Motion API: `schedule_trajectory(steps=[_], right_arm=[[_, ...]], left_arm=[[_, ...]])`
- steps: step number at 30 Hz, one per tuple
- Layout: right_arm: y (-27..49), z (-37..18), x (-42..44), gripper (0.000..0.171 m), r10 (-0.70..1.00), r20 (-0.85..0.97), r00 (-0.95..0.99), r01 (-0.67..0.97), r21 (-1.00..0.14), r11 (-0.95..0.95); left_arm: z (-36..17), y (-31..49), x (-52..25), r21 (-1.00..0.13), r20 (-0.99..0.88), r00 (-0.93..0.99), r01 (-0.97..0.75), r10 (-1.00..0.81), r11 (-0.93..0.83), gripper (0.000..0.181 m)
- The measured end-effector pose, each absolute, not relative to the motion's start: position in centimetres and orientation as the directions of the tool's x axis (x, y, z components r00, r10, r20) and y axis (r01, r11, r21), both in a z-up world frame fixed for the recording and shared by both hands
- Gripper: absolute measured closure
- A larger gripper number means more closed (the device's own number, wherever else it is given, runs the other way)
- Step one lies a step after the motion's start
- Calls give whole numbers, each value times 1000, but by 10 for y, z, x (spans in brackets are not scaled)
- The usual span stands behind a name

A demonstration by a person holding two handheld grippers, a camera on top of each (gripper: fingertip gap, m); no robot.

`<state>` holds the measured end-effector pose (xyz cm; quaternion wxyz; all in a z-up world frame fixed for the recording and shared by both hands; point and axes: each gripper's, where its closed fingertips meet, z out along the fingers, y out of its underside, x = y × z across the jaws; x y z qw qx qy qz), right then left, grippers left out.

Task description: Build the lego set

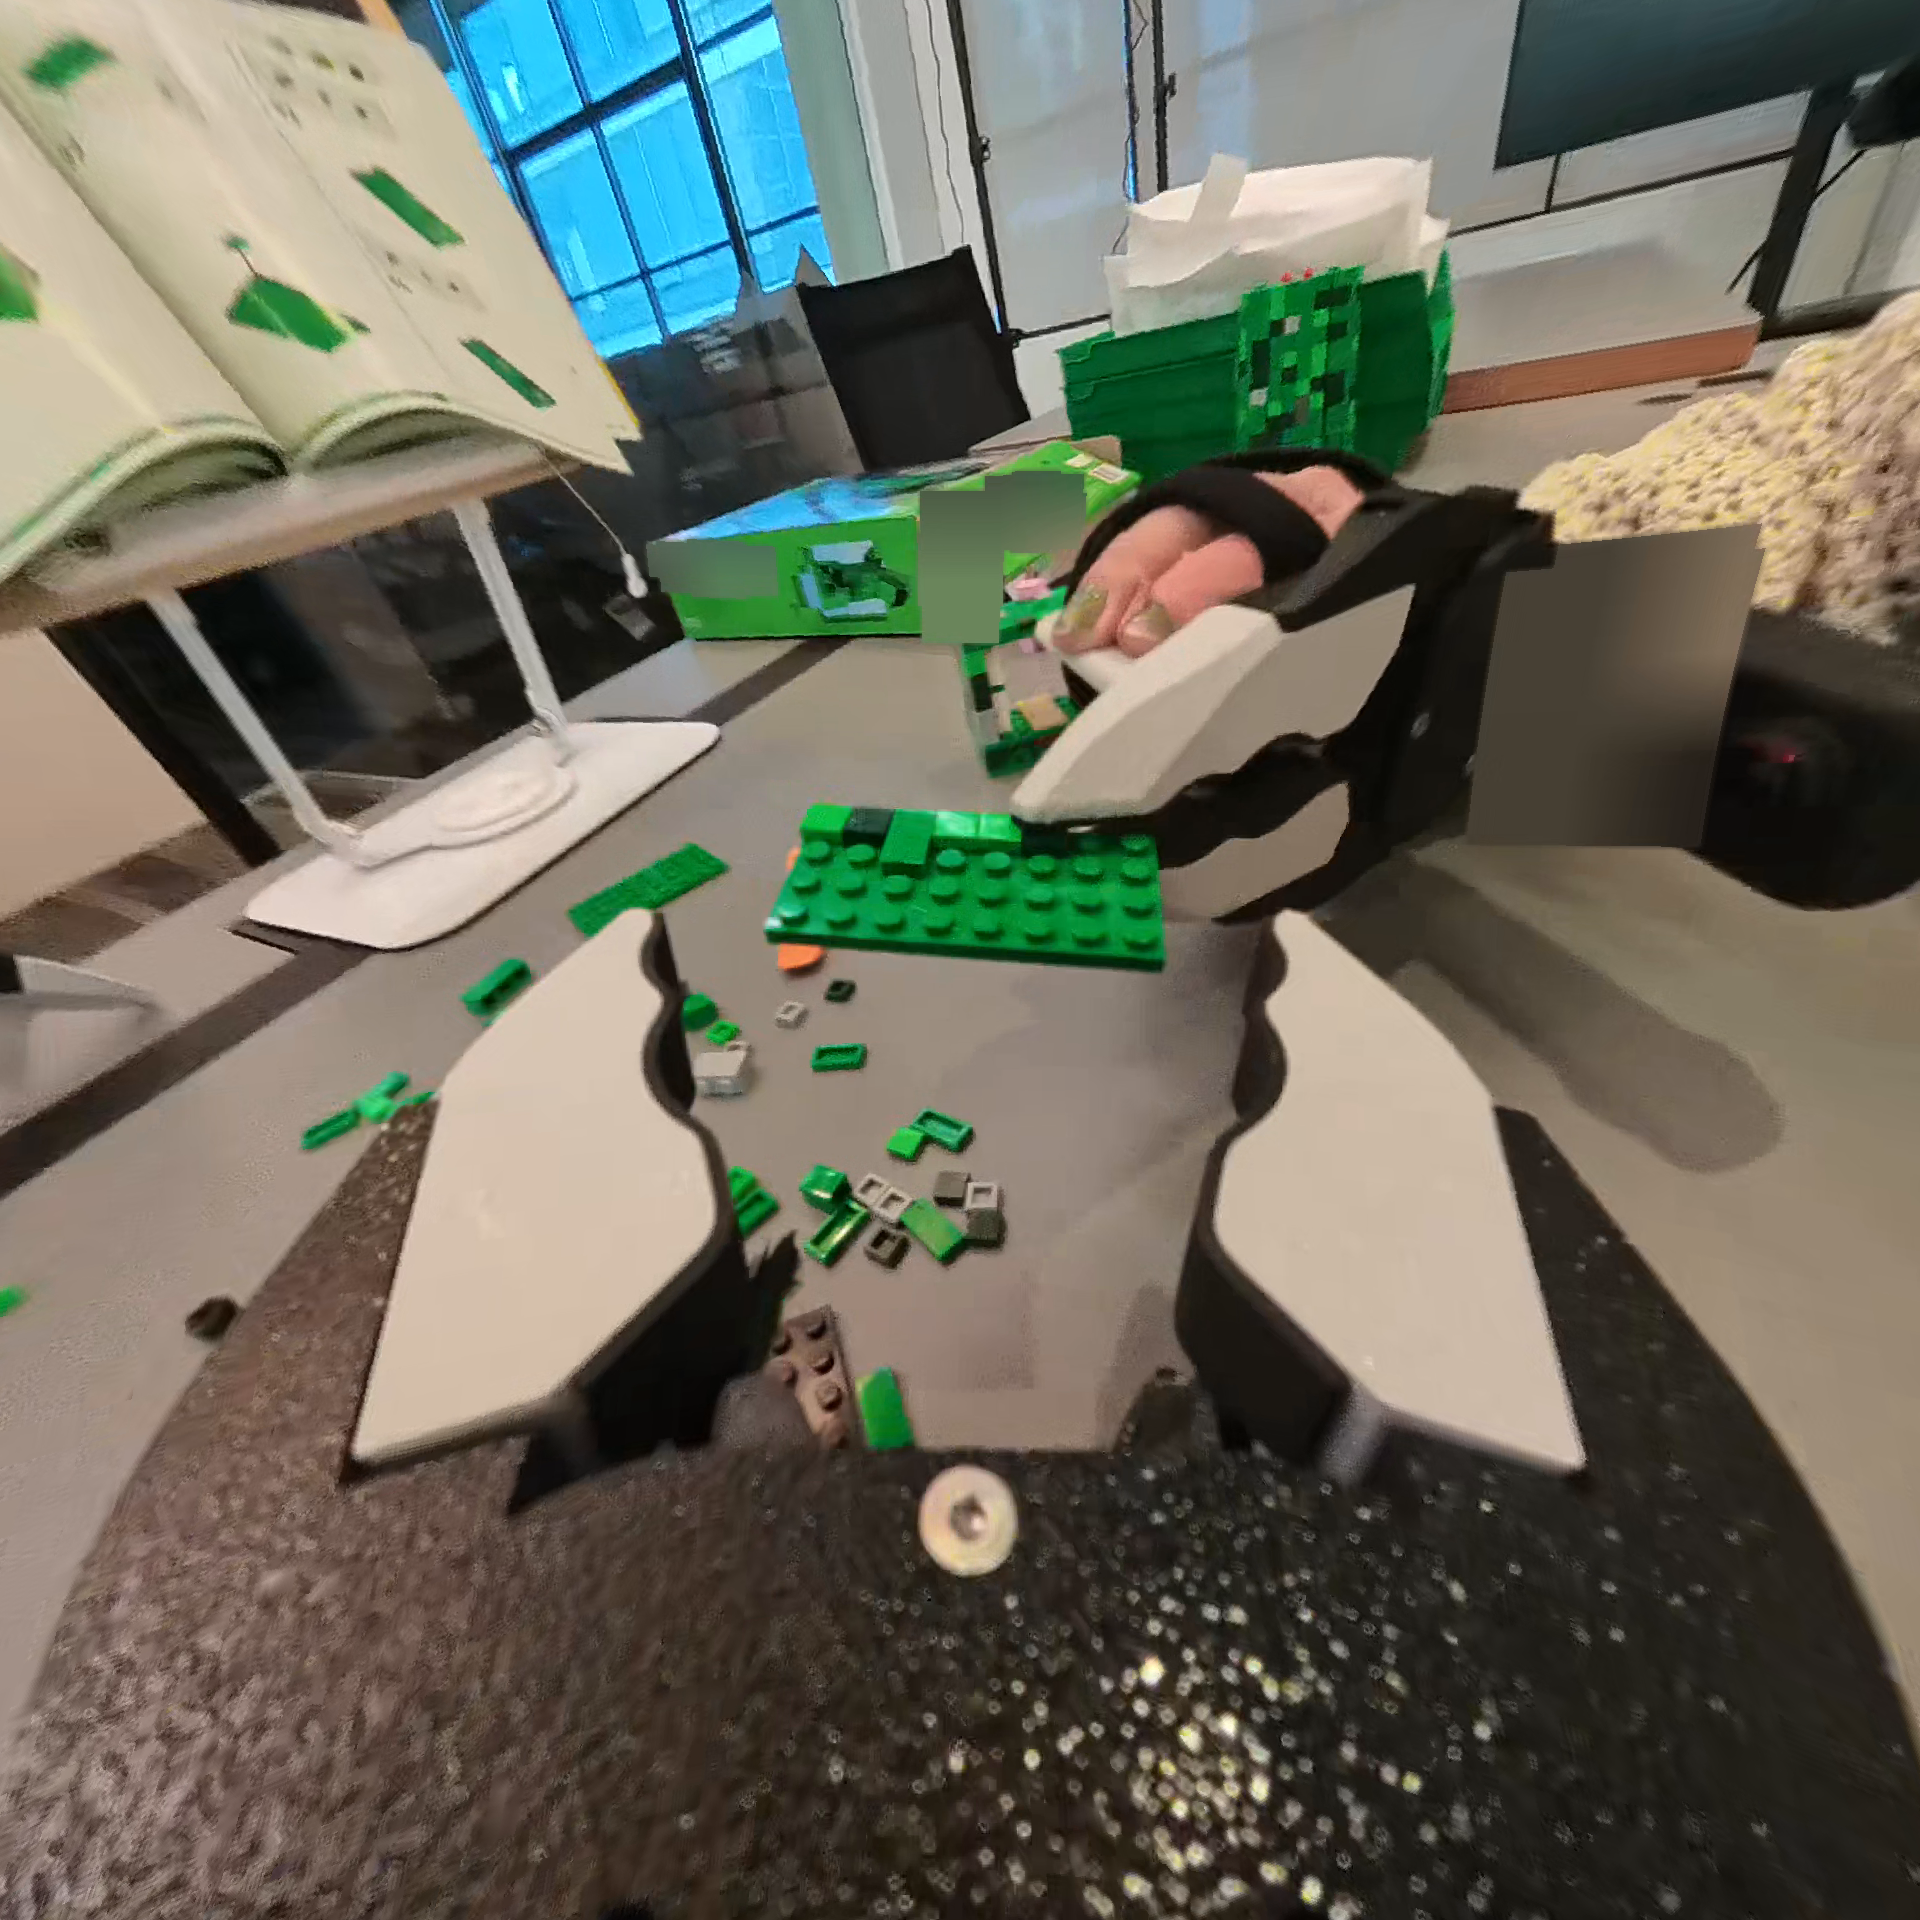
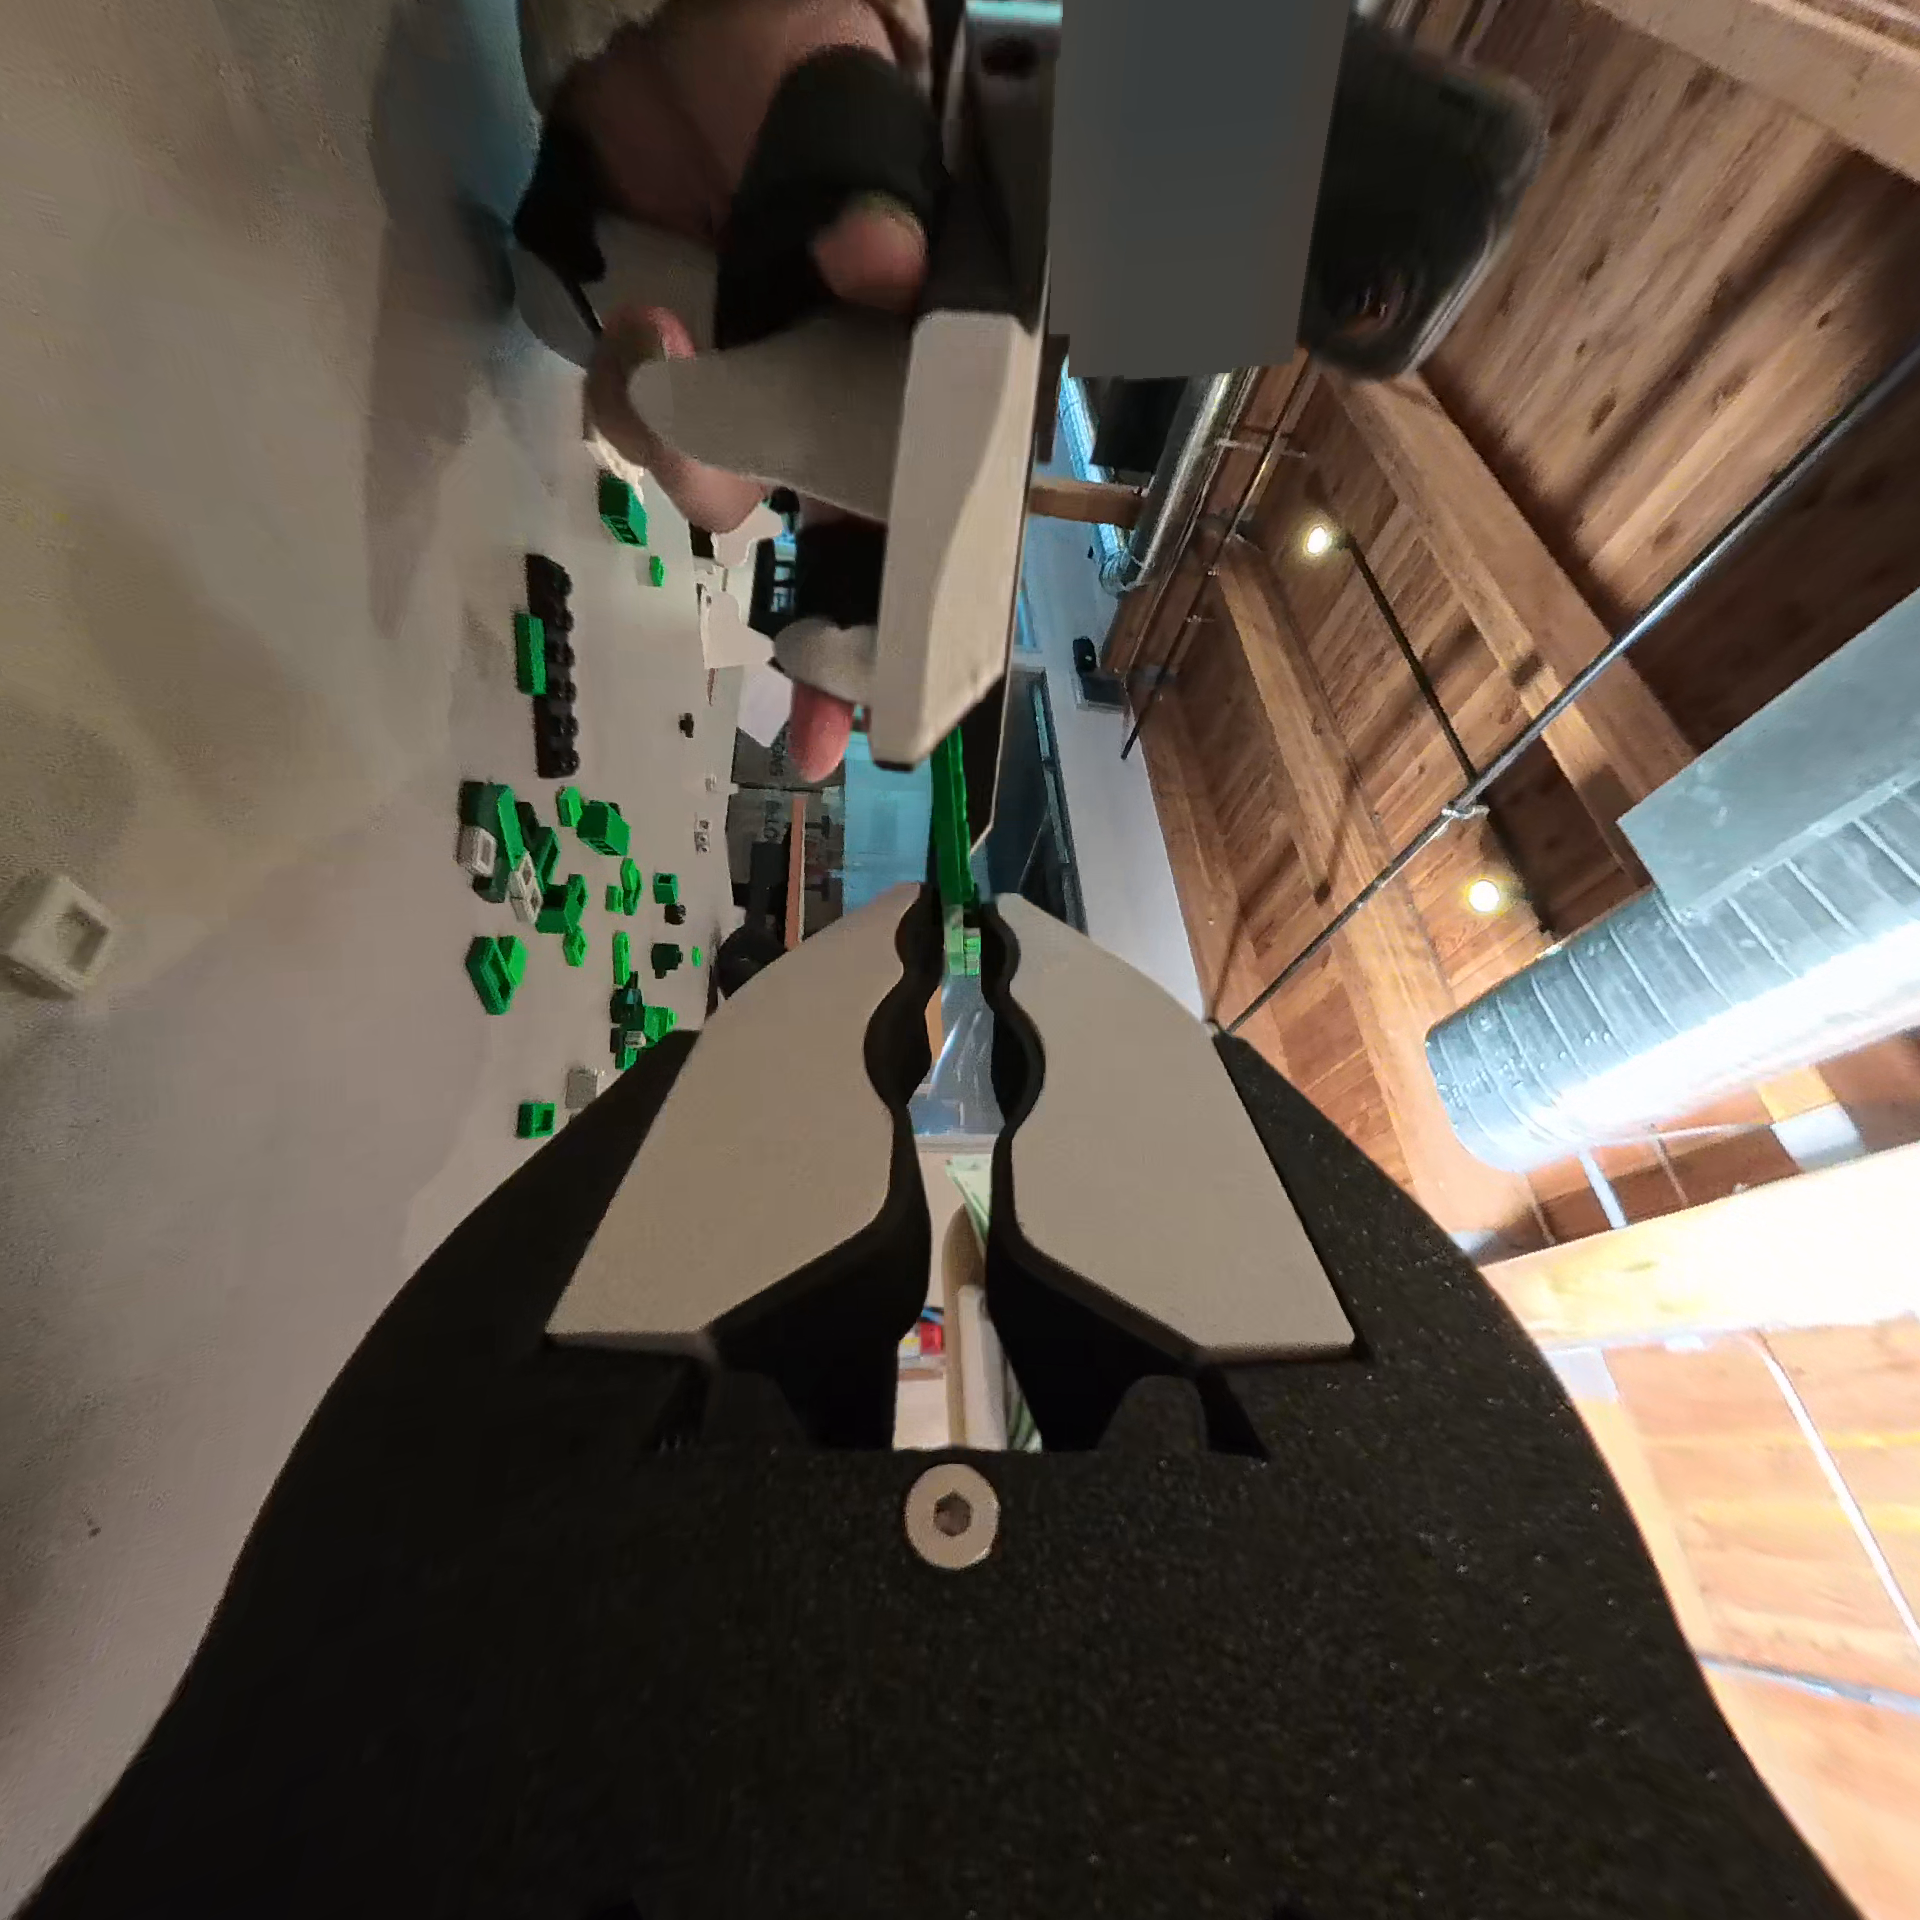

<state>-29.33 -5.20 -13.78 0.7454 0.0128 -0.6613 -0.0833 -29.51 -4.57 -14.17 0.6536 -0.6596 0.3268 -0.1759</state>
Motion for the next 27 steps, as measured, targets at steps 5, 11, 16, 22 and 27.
schedule_trajectory(steps=[5,11,16,22,27], right_arm=[[-57,-137,-293,165,-149,982,119,94,138,986],[-59,-137,-293,165,-155,981,120,88,145,985],[-59,-138,-293,160,-70,990,124,73,61,995],[-23,-133,-286,145,363,927,95,85,-371,925],[-44,-147,-276,145,777,573,-262,-36,-810,585]], left_arm=[[-143,-47,-296,-974,-203,726,-215,-657,64,100],[-143,-51,-295,-961,-264,710,-248,-653,118,108],[-142,-50,-298,-936,-345,705,-305,-620,174,108],[-146,-53,-304,-902,-425,665,-369,-614,225,108],[-153,-69,-287,-907,-401,556,-353,-728,230,108]])
